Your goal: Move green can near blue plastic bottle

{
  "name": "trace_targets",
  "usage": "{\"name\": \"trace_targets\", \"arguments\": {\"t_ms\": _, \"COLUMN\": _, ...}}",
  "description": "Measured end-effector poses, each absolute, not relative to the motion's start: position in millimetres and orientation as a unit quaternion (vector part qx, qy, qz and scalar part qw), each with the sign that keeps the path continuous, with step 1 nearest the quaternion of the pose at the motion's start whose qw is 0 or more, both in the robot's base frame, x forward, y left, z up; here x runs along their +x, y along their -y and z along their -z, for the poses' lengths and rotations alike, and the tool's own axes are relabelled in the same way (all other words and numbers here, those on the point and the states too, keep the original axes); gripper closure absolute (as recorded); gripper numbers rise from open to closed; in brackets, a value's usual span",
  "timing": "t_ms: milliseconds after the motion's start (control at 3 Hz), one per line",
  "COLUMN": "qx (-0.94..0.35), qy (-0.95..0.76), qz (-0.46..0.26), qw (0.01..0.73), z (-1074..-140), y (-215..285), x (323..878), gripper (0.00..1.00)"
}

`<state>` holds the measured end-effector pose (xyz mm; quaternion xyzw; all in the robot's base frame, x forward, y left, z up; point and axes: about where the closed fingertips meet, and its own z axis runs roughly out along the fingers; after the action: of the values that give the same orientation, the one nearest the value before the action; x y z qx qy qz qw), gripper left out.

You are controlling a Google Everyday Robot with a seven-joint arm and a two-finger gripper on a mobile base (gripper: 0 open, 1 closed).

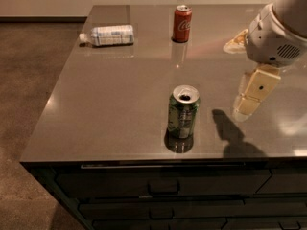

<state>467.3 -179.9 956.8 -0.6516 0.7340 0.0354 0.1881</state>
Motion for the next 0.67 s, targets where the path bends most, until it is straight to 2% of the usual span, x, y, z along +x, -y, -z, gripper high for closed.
{"name": "trace_targets", "arguments": {"t_ms": 667, "qx": -0.683, "qy": -0.702, "qz": -0.101, "qw": 0.173, "z": -919, "y": 151, "x": 457, "gripper": 0.0}}
